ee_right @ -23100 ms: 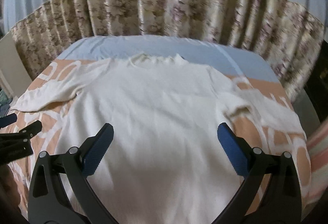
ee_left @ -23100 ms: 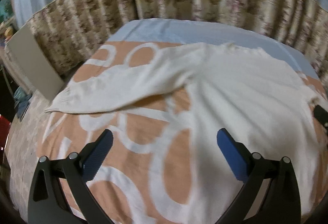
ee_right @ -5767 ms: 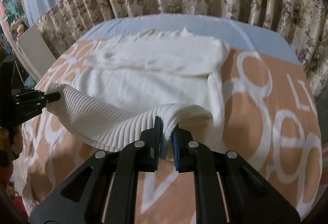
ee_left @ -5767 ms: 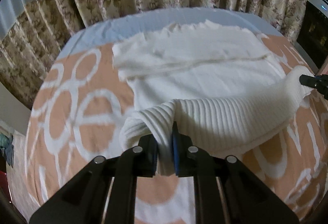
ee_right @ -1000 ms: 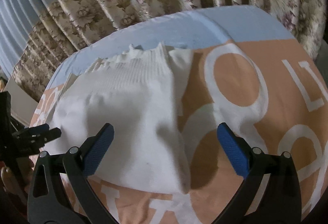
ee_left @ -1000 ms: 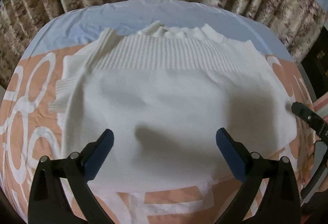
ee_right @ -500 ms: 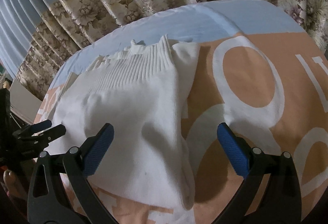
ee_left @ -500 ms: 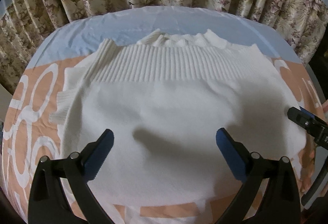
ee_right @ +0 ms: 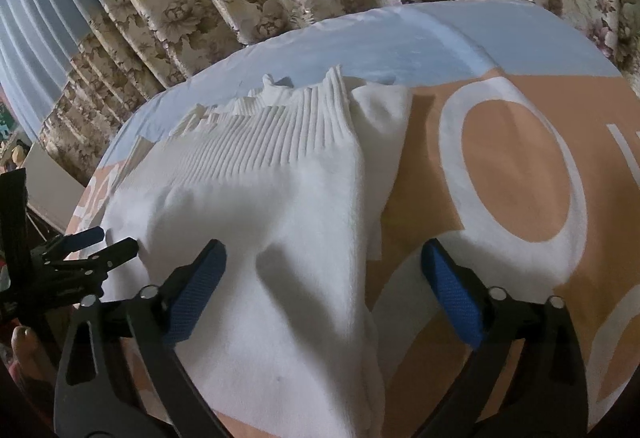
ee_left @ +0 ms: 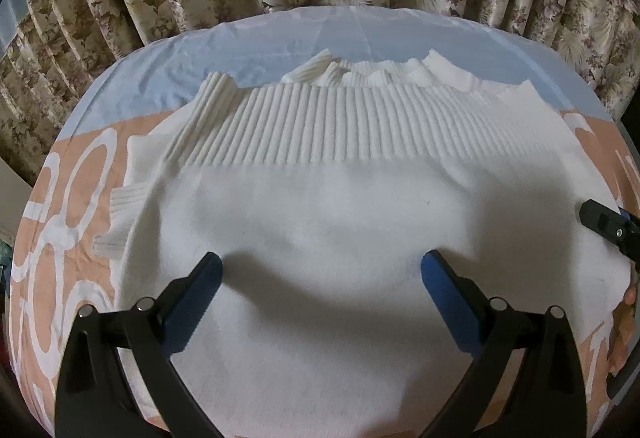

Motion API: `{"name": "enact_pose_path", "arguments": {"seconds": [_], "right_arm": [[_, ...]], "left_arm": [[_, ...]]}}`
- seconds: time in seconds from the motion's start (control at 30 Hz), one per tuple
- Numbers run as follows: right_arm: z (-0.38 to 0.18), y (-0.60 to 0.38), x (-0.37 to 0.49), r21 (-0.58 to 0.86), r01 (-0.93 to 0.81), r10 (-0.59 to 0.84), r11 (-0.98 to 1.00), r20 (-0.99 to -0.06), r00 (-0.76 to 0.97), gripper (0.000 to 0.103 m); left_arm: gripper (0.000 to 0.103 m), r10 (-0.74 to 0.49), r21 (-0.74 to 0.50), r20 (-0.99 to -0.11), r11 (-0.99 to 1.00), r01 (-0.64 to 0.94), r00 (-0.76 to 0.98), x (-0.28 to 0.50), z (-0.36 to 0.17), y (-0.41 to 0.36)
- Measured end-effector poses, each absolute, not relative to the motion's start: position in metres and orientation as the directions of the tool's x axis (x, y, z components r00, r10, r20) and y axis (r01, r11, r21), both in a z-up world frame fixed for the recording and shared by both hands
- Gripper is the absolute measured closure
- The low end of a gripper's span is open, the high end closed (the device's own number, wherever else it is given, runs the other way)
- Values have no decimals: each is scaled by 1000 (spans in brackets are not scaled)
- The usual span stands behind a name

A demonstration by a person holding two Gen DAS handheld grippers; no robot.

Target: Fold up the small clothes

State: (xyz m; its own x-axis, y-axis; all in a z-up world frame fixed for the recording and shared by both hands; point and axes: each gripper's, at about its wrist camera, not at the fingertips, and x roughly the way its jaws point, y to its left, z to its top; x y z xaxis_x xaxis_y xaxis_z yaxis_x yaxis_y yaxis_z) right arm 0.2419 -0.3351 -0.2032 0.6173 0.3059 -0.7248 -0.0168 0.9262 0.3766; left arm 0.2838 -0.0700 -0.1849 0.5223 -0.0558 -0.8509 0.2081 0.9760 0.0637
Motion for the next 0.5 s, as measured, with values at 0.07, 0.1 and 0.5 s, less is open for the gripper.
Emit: {"name": "enact_pose_path", "arguments": {"seconds": [0.07, 0.1, 0.5], "right_arm": [[-204, -334, 247, 386, -28, 322, 922, -724, 610, 15], [-205, -333, 249, 389, -34, 329, 921, -725, 605, 16], [-205, -328, 241, 486, -63, 444, 872, -728, 522, 26]], "left_arm": [[3, -56, 68, -849, 975, 212, 525, 284, -185, -71], [3, -55, 70, -848, 974, 215, 527, 284, -185, -72], [2, -59, 75, -849, 970, 231, 524, 284, -186, -72]]}}
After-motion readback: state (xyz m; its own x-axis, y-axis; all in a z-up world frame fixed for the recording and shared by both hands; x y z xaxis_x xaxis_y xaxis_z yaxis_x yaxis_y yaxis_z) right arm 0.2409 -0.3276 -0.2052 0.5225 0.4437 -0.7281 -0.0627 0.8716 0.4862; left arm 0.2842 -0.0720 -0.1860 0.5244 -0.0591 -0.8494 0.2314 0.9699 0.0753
